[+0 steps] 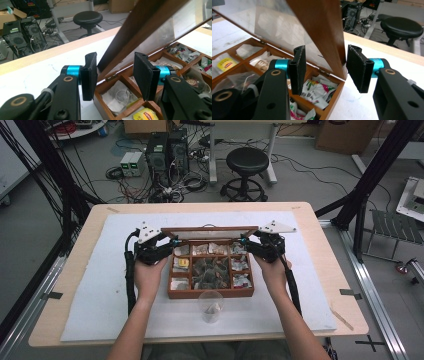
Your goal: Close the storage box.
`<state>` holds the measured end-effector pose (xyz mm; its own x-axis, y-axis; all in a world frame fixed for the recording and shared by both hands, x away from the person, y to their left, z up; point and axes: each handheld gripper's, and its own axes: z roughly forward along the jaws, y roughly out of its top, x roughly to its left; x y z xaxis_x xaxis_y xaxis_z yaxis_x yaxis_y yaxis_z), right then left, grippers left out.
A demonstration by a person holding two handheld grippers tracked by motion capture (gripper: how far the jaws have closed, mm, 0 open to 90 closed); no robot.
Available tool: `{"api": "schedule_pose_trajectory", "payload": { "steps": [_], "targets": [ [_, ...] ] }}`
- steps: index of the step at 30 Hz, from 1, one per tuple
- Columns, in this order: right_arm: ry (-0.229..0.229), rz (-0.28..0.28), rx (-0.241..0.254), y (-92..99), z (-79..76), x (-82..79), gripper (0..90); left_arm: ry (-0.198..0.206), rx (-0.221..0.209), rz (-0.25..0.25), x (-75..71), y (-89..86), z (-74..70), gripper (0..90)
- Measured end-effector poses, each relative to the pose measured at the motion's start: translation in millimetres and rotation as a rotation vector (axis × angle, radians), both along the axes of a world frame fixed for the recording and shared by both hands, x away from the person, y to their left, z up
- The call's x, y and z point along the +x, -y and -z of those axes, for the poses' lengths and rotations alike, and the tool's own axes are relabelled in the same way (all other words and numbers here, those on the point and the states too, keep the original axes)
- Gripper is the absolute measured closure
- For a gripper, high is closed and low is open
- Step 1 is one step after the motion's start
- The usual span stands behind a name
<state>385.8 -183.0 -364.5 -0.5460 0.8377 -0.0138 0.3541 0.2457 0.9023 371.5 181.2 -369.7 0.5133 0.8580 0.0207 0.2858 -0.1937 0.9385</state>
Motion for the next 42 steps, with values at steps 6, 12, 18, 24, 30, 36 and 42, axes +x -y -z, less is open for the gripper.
{"api": "schedule_pose_trajectory", "payload": {
  "steps": [6, 12, 18, 24, 30, 36, 42],
  "targets": [
    [-0.009, 0.006, 0.012, -0.6, -1.4, -8.3, 49.2, -0.001, -0.013, 0.001, -8.0, -0.2, -1.2, 52.6],
    [-0.011, 0.005, 0.020, 0.1, -2.4, -17.0, 48.7, 0.000, -0.039, 0.001, -17.1, -1.5, 1.9, 52.6],
    [0.000, 0.011, 0.031, 0.6, 2.8, -28.4, 48.5, 0.006, -0.045, 0.008, -29.8, -1.9, 2.2, 51.8],
    [-0.008, 0.005, 0.033, 2.0, 5.6, -38.3, 47.9, 0.006, -0.057, 0.017, -43.4, -2.8, 3.4, 51.2],
    [-0.019, 0.005, 0.035, 2.6, 7.8, -48.6, 47.4, 0.003, -0.068, 0.023, -54.6, -3.7, 6.1, 50.5],
    [-0.020, 0.003, 0.047, 3.9, 9.5, -58.1, 47.1, 0.005, -0.071, 0.026, -64.6, -4.0, 9.3, 49.5],
    [-0.026, -0.002, 0.041, 4.5, 13.3, -66.2, 46.9, -0.006, -0.080, 0.035, -73.8, -4.9, 14.6, 49.0]
  ]
}}
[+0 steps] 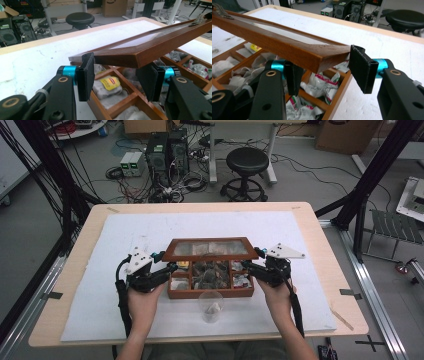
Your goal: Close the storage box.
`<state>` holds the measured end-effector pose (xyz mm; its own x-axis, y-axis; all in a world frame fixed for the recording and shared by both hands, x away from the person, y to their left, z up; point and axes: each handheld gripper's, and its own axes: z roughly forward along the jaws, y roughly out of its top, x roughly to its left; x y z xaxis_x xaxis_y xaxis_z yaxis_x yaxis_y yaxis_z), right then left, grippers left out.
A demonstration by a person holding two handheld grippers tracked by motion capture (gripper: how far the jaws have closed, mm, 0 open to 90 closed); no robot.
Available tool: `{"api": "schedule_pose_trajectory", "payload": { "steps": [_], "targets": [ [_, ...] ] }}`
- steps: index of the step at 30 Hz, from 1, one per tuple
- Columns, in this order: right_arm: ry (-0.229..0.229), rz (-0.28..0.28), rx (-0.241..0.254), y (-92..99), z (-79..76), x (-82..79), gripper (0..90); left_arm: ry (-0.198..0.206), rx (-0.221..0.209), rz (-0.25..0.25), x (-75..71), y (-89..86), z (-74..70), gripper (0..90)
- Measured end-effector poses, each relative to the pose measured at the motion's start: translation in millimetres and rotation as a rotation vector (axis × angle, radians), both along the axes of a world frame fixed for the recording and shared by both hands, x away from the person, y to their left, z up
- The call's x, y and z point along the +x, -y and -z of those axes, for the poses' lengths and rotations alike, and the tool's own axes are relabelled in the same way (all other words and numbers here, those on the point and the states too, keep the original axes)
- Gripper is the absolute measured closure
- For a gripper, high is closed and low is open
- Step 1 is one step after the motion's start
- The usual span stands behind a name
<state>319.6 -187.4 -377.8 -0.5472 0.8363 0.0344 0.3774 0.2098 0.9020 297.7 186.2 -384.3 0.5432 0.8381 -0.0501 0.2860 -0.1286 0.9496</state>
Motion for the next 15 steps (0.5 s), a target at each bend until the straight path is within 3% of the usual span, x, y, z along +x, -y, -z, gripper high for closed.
{"api": "schedule_pose_trajectory", "payload": {
  "steps": [10, 15],
  "targets": [
    [-0.016, -0.010, -0.011, 2.3, 12.6, -10.1, 46.7, -0.027, 0.026, 0.011, -12.8, 1.0, 7.0, 47.3],
    [-0.026, -0.017, -0.012, 4.2, 17.8, -16.4, 47.3, -0.042, 0.017, 0.016, -16.5, 0.5, 12.3, 46.8]
  ]
}}
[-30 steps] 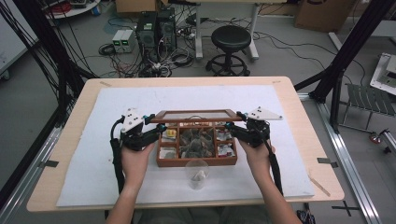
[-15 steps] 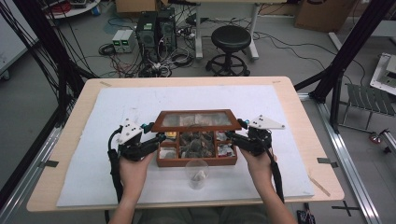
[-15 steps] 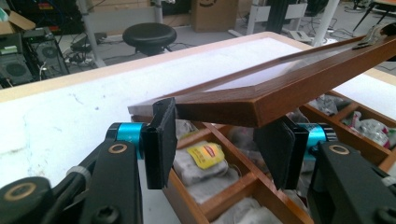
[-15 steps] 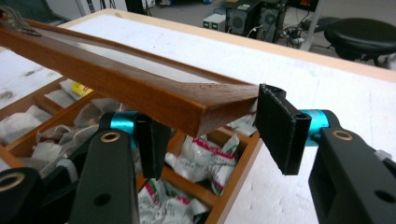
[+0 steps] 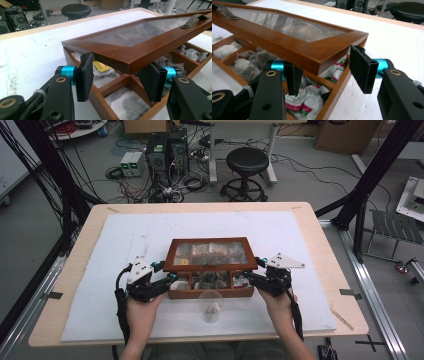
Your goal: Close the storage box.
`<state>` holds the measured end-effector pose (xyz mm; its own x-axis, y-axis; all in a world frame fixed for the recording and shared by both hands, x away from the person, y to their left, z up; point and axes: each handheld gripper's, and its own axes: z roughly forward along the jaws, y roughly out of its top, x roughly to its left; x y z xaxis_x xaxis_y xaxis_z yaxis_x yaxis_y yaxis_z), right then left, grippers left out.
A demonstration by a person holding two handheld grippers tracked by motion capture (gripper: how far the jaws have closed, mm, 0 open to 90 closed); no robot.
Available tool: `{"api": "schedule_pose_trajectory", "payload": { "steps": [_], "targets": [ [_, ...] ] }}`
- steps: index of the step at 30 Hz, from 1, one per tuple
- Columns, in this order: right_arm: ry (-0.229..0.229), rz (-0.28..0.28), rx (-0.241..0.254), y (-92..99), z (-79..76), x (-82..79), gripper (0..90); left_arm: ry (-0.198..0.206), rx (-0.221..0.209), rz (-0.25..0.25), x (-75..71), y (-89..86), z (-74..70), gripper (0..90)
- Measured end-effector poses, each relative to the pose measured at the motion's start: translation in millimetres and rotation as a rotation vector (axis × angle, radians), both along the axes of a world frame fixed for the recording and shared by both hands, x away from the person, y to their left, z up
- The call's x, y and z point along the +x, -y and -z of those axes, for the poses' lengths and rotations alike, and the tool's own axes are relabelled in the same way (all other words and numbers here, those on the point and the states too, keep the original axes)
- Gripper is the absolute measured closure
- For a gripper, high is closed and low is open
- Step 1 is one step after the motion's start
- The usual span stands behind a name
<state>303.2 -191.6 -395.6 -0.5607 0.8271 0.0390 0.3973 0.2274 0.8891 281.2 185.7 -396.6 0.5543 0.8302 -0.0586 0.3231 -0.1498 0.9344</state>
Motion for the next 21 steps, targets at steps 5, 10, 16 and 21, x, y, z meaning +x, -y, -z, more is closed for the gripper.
{"api": "schedule_pose_trajectory", "payload": {
  "steps": [5, 10, 16, 21],
  "targets": [
    [-0.006, -0.009, -0.008, 1.4, 2.9, -7.7, 47.8, -0.011, 0.008, 0.005, -4.1, 0.3, 4.5, 46.3],
    [-0.013, -0.011, -0.003, 2.0, 6.4, -13.4, 48.1, -0.019, 0.013, 0.011, -8.4, 0.1, 7.9, 46.3],
    [-0.035, -0.017, 0.006, 3.5, 11.1, -17.5, 48.1, -0.030, 0.019, 0.012, -10.7, 0.3, 12.4, 46.1],
    [-0.046, -0.021, 0.000, 3.8, 14.8, -20.4, 48.0, -0.039, 0.025, 0.013, -12.5, 0.5, 16.5, 46.1]
  ]
}}
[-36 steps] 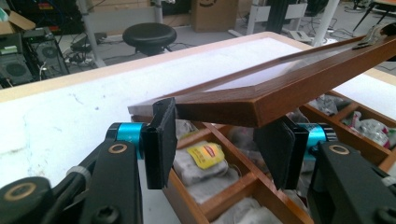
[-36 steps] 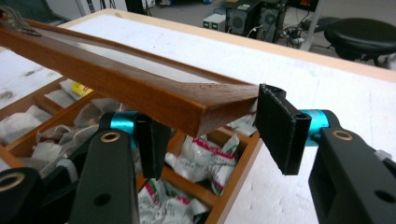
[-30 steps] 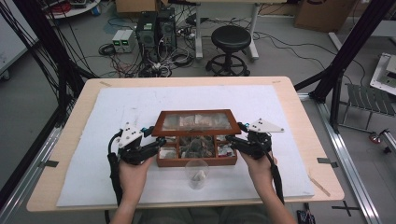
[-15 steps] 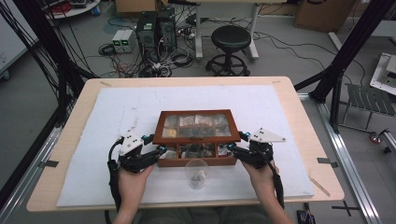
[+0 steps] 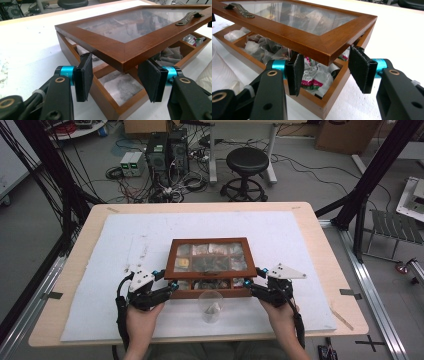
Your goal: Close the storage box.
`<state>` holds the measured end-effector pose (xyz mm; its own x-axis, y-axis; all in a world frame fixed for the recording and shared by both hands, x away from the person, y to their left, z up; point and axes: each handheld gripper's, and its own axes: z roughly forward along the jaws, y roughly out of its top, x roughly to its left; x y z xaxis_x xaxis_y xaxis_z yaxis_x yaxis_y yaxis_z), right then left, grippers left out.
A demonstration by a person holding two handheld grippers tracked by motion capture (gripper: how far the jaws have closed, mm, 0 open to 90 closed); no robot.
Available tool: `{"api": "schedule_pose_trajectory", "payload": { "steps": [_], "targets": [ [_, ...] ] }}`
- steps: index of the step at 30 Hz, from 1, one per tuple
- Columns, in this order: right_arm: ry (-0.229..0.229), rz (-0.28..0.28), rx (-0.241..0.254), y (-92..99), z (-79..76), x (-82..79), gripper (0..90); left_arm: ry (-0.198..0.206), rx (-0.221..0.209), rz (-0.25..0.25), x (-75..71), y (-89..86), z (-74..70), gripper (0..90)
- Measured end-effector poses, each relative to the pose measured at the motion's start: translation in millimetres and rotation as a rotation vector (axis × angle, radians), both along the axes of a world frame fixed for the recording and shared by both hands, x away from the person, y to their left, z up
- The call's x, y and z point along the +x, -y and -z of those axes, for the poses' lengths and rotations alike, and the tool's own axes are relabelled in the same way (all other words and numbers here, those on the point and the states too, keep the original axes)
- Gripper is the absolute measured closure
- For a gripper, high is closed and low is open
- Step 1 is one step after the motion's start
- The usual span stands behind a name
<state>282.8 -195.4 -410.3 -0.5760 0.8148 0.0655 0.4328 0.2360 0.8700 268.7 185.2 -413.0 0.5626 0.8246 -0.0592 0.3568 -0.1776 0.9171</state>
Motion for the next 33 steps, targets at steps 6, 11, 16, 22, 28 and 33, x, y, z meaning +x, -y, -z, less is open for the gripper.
{"api": "schedule_pose_trajectory", "payload": {
  "steps": [6, 11, 16, 22, 28, 33],
  "targets": [
    [-0.011, -0.006, -0.004, -0.5, 5.5, -1.8, 49.2, -0.022, -0.002, 0.019, -1.8, 0.1, 5.2, 46.6],
    [-0.015, -0.008, -0.008, -1.0, 10.0, -2.8, 49.4, -0.028, 0.019, 0.022, -2.4, 4.3, 8.8, 46.8],
    [-0.026, -0.010, -0.016, -0.6, 13.3, -4.9, 49.3, -0.042, 0.025, 0.021, -4.7, 5.1, 11.7, 46.8],
    [-0.028, -0.011, -0.029, -0.6, 16.1, -7.6, 49.3, -0.047, 0.028, 0.019, -7.6, 5.3, 15.1, 46.6],
    [-0.039, -0.009, -0.031, 1.0, 19.7, -10.0, 49.1, -0.049, 0.042, 0.012, -9.2, 6.0, 17.4, 45.8],
    [-0.042, -0.008, -0.025, 2.3, 21.2, -11.0, 48.7, -0.046, 0.051, 0.010, -10.8, 6.7, 18.1, 44.9]
  ]
}}
